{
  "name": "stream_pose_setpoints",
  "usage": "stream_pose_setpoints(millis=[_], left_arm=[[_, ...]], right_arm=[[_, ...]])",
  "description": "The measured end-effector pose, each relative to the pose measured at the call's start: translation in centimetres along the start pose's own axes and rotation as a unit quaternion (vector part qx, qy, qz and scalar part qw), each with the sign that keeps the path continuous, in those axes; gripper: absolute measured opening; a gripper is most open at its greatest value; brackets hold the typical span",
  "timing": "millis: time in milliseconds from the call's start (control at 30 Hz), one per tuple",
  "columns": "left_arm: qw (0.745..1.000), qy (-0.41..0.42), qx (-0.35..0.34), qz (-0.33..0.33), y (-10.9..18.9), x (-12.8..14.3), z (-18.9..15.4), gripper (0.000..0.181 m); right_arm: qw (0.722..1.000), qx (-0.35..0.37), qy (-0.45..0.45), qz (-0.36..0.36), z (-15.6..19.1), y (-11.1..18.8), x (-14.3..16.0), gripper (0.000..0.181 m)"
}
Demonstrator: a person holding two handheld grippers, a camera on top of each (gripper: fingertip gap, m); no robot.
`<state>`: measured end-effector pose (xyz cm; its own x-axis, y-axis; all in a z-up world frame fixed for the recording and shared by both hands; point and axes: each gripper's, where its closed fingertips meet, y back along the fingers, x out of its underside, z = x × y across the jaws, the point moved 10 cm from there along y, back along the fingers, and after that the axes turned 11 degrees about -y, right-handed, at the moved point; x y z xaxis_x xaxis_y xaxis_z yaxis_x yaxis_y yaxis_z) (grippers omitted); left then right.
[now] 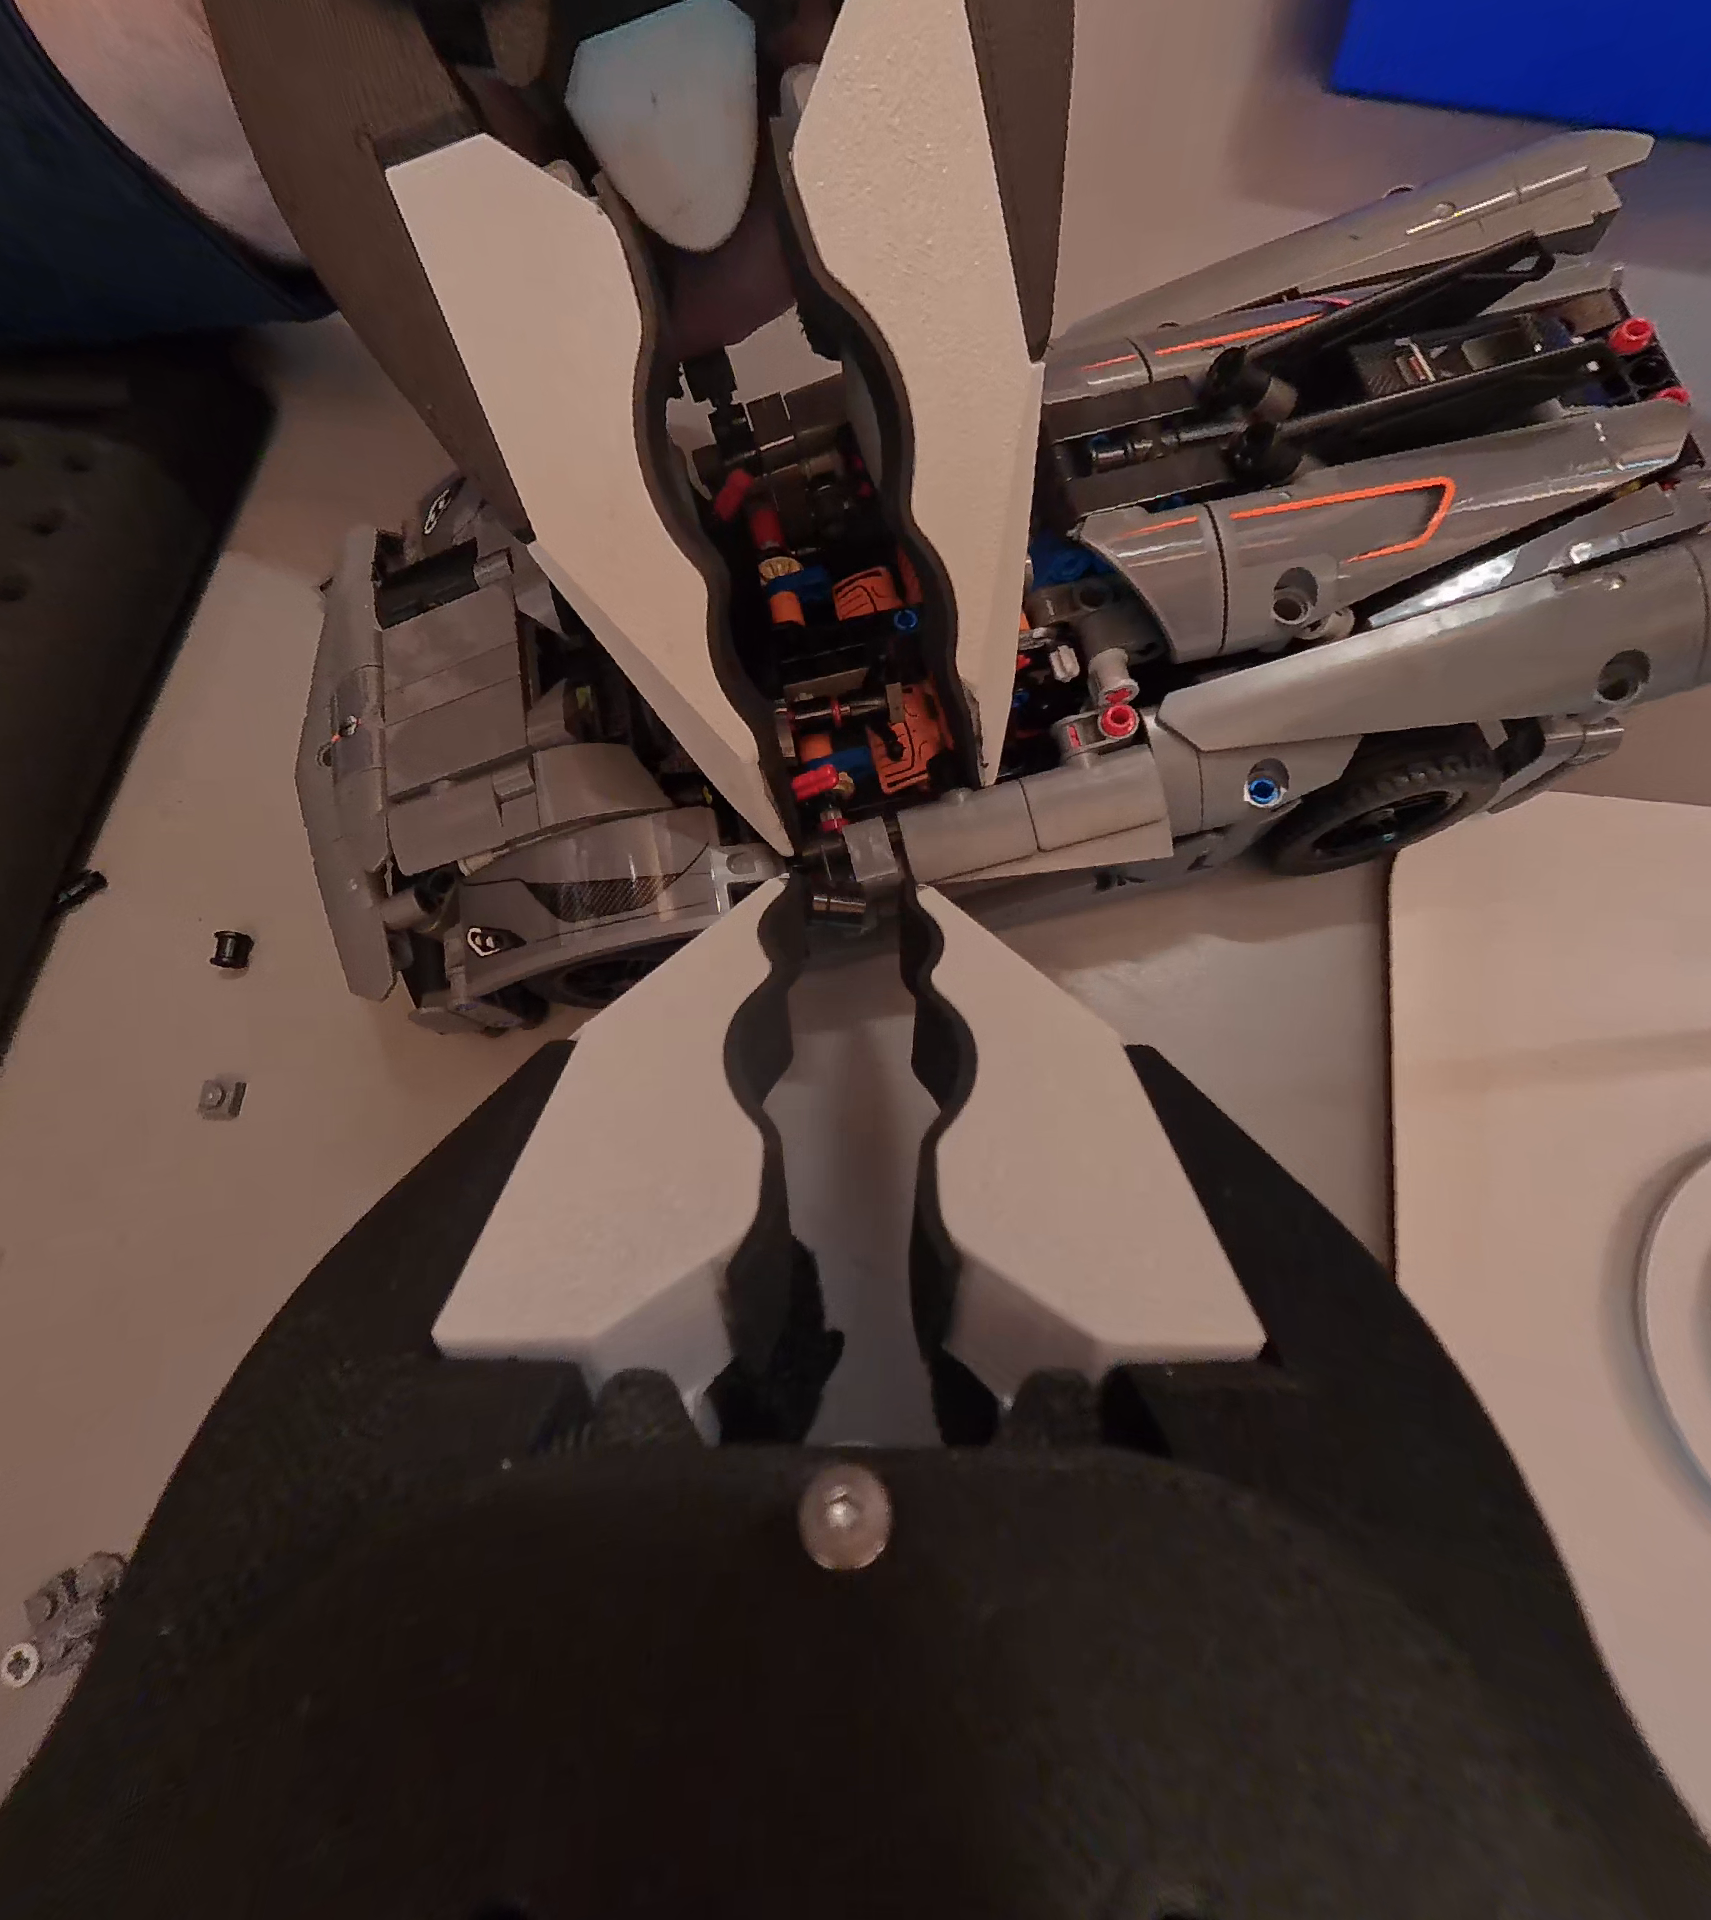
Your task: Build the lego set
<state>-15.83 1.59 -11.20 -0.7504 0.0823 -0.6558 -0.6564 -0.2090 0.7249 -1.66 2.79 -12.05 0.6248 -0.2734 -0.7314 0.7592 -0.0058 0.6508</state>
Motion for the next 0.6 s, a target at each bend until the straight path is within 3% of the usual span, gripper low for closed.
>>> stream_pose_setpoints(millis=[300,600], left_arm=[[1.000,-0.012,-0.020,0.007,0.54,0.17,-0.19,0.032],[0.999,-0.021,-0.026,0.008,0.15,0.34,-0.29,0.030]], right_arm=[[1.000,0.010,0.016,0.002,0.26,0.13,-0.15,0.017],[0.998,0.046,0.035,-0.005,0.05,0.25,-0.11,0.038]])
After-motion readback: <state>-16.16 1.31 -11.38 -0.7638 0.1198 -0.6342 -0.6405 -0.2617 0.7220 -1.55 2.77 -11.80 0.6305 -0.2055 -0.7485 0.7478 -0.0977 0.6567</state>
